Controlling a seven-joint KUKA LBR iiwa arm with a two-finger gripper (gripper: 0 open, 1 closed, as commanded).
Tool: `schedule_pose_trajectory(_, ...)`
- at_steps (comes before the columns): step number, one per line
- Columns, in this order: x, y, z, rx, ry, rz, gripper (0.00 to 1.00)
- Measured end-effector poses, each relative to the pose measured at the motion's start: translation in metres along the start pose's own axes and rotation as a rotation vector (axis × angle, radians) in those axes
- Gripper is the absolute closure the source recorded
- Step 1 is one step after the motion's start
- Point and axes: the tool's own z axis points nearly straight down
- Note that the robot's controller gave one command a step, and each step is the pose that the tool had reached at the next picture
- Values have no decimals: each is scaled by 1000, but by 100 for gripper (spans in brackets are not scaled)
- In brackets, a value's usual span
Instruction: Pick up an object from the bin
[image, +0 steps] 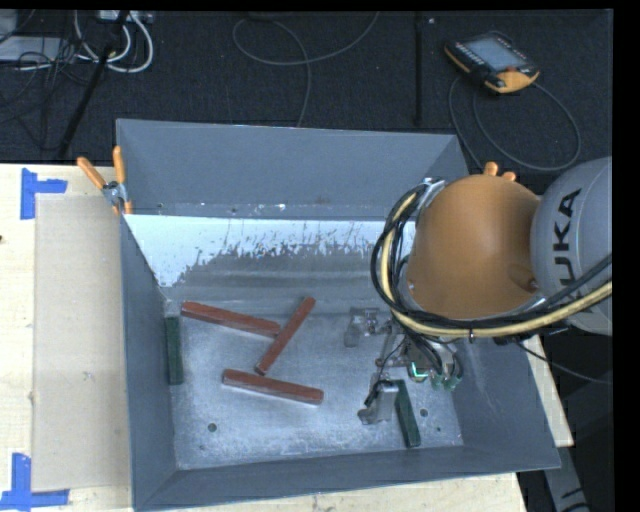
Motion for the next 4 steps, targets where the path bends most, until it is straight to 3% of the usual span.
schedule_pose_trajectory(1,-2,0,-4,-1,-8,2,0)
schedule_pose_trajectory(2,-3,30,41,-1,-16,33,0)
schedule_pose_trajectory(3,-8,62,89,-1,-8,156,0)
schedule_pose_trajectory(4,-12,53,137,-3,-10,173,0)
